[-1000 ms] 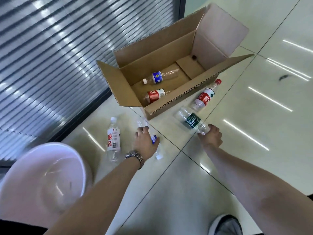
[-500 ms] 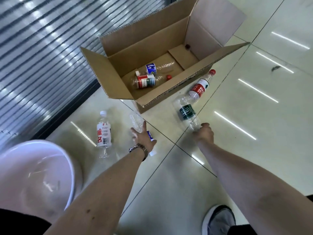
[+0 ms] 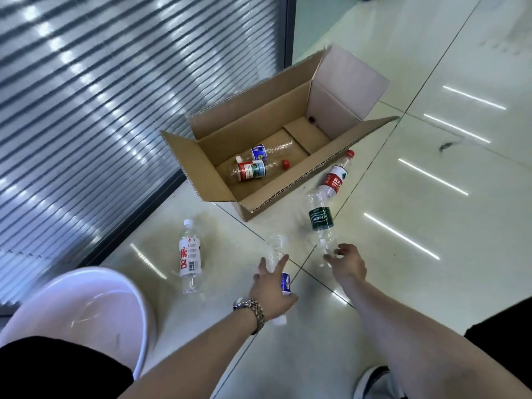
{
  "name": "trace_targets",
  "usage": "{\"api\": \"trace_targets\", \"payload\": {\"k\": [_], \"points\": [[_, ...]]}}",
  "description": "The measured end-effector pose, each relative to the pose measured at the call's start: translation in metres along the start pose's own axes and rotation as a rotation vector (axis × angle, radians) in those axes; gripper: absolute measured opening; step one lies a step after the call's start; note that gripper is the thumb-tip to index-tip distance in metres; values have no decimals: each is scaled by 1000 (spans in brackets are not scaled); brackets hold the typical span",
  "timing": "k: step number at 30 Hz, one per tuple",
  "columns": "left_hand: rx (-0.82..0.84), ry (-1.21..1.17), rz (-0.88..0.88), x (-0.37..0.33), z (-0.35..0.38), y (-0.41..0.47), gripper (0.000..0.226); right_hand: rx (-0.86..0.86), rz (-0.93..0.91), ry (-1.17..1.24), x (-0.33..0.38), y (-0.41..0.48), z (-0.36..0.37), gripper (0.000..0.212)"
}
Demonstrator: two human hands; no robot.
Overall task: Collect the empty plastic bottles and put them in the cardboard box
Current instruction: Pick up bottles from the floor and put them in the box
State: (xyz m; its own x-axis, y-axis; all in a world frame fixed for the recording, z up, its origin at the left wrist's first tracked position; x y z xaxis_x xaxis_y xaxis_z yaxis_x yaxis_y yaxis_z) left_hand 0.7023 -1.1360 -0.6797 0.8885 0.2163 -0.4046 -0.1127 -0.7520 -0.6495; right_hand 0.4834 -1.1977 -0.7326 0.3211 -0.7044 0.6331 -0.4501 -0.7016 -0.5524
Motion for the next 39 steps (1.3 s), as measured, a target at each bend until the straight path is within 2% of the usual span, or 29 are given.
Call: {"api": "trace_targets", "payload": {"k": [6, 10, 13, 16, 21, 23, 27, 32, 39], "points": [[-85, 72, 385, -50, -60, -30, 103, -134, -51, 148, 12, -11, -28, 55], [-241, -12, 482, -78, -120, -24, 102, -205, -48, 224, 22, -11, -38, 52], [-347, -103, 405, -85, -159, -7, 94, -241, -51, 299, 30, -11, -44, 51], [-406, -203, 240, -78, -190, 16, 83, -261, -46, 374, 43, -11, -49, 54], [-360, -331, 103, -63, -221, 32, 89, -292, -78, 454, 59, -5, -60, 60], [-404, -374, 64, -60, -228, 31, 86, -303, -108, 486, 68, -5, -65, 59], [-550, -374, 20, -50, -232, 31, 56, -301, -236, 531, 88, -9, -68, 56], [-664, -515, 51, -35, -229, 20, 21, -277, -402, 573, 120, -22, -60, 53], [-827, -609, -28, 13, -228, 1, 31, -215, -532, 527, 173, -30, -40, 42]]}}
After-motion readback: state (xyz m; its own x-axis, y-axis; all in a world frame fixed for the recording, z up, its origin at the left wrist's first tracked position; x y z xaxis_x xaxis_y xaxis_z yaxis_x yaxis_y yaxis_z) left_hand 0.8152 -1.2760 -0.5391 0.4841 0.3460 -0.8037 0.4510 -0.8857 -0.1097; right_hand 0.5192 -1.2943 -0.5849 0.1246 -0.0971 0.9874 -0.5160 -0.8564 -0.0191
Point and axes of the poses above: each hand's wrist, its own y-axis towards the middle knuckle, its own z-axis out of the palm, x = y × z, the point moved 2 cm from there along y, towards the middle knuckle, and after that the axes turned 8 degrees about y, right-handed, at the moved point
